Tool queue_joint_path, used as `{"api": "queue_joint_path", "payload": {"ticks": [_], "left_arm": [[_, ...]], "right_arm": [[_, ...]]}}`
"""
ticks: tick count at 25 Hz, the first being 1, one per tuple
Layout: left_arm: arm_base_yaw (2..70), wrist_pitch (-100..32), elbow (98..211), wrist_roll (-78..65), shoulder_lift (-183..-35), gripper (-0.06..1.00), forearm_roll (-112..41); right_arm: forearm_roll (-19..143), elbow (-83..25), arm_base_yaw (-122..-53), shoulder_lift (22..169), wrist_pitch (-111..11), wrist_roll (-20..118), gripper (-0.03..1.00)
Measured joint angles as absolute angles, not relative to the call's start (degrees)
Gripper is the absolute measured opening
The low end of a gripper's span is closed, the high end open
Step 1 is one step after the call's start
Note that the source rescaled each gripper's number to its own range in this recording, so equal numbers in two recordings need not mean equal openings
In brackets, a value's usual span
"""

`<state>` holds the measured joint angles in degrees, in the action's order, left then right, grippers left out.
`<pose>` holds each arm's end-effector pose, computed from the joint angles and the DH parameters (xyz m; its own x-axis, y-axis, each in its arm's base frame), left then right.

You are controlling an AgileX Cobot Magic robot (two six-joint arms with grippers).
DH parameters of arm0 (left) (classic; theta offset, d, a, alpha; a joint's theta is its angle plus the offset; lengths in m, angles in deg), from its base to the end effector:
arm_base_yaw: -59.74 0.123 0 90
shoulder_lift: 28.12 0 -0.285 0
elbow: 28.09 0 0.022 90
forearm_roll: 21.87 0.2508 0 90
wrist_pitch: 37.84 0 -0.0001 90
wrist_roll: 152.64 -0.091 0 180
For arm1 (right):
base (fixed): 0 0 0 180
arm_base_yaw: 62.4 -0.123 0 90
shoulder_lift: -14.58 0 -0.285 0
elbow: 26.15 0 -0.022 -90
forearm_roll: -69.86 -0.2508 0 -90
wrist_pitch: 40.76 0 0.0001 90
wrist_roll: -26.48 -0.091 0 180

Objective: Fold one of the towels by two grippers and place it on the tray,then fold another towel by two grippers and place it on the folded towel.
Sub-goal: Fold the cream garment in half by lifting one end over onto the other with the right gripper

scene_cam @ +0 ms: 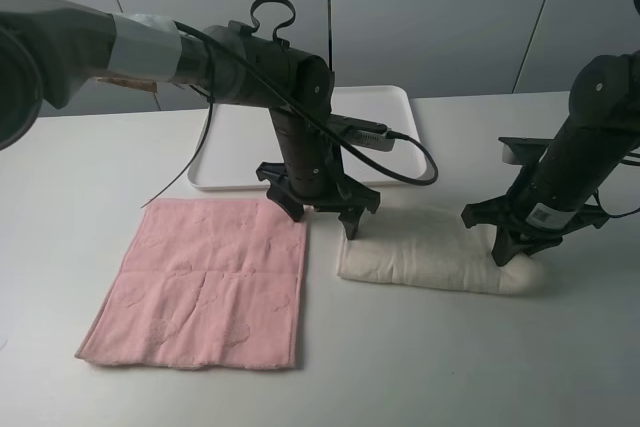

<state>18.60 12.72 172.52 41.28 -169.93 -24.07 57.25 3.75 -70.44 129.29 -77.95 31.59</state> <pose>0.3468 -0.3066 0.0981 -0.8934 0.4298 -0.1308 0.4405 0.8953 -0.0663 0.2760 0.0511 0.1000 -0.9981 -0.0538 0.0311 -0.0494 0.9903 0.1297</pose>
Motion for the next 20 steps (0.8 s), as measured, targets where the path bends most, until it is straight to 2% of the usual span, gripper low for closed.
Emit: {"api": "queue_joint_path", "payload": {"ticks": [11, 20], "left_arm": [[18.60, 12.72, 172.52, 42.14, -169.97, 0.99, -22.81], [18.60, 12.72, 172.52, 42.14, -169.97, 0.99, -22.70]], "right_arm": [[55.97, 0.61, -70.44, 117.17, -84.96, 31.45, 0.09], [47.72, 0.50, -70.44, 116.71, -87.32, 31.86, 0.09]]}}
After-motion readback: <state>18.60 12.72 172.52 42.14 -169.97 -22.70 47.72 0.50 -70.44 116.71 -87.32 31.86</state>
